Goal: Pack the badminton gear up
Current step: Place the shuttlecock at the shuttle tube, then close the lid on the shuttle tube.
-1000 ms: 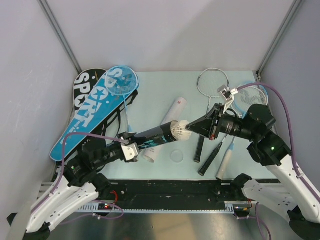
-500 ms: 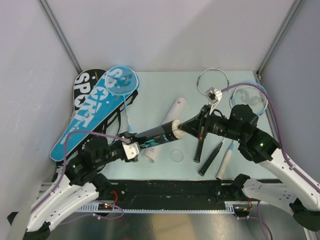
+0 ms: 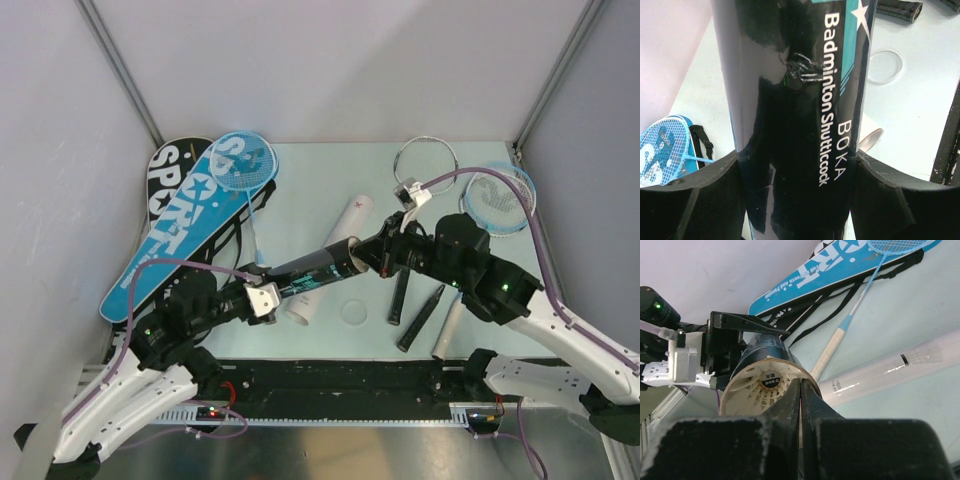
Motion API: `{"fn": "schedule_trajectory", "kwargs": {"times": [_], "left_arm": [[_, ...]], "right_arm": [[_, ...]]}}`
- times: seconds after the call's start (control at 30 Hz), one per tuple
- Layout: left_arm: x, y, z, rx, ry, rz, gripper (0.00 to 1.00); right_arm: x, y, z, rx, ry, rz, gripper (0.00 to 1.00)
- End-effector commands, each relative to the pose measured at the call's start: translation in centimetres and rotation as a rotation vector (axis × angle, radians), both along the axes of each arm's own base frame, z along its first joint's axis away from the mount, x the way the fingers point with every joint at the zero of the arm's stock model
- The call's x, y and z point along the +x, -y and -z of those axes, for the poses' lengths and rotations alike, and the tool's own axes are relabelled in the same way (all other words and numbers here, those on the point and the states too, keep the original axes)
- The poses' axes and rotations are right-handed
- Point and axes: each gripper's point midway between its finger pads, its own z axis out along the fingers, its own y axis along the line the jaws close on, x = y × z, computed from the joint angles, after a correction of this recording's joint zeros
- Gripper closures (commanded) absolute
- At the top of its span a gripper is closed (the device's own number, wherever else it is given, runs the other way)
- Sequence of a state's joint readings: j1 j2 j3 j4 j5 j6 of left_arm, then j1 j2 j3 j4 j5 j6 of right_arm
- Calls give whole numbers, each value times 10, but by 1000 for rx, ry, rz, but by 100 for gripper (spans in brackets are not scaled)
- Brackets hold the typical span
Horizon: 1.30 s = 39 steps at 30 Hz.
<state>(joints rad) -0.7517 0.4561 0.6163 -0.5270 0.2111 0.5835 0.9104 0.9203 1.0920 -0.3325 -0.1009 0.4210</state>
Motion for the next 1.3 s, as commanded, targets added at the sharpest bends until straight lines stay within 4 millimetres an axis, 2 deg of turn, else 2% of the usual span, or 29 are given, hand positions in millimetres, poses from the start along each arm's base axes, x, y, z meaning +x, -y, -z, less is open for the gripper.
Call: {"fn": "schedule_trajectory", "kwargs": {"times": [0.0, 0.17, 0.27, 0.47, 0.67, 0.8, 0.9, 1.0, 1.07, 1.27], "left_arm": [[2, 10, -54, -138, 109, 24, 56], [5, 9, -50, -126, 108, 10, 56], [7, 7, -47, -119, 105, -9, 56], [11, 2, -43, -115, 97, -50, 56], [14, -4, -39, -112, 101, -85, 56], [17, -7, -40, -110, 107, -113, 56], [19, -9, -41, -115, 103, -131, 56], [20, -13, -43, -129, 101, -156, 56], [20, -17, -44, -142, 103, -179, 56], [18, -38, -56, -237, 131, -284, 56]], "right_arm": [[5, -9, 15, -51, -4, 18, 100], [6, -12, 21, -65, -16, 25, 100], [7, -9, 17, -51, -17, 45, 93], [5, 0, -2, 16, -3, 82, 76], [-8, 27, -38, 134, 29, 119, 57], [-11, 49, -51, 178, 48, 172, 55], [-11, 60, -52, 186, 44, 210, 55], [-4, 66, -41, 151, 27, 263, 55], [4, 68, -23, 96, 0, 313, 55], [21, 71, 57, -71, -127, 426, 56]]}}
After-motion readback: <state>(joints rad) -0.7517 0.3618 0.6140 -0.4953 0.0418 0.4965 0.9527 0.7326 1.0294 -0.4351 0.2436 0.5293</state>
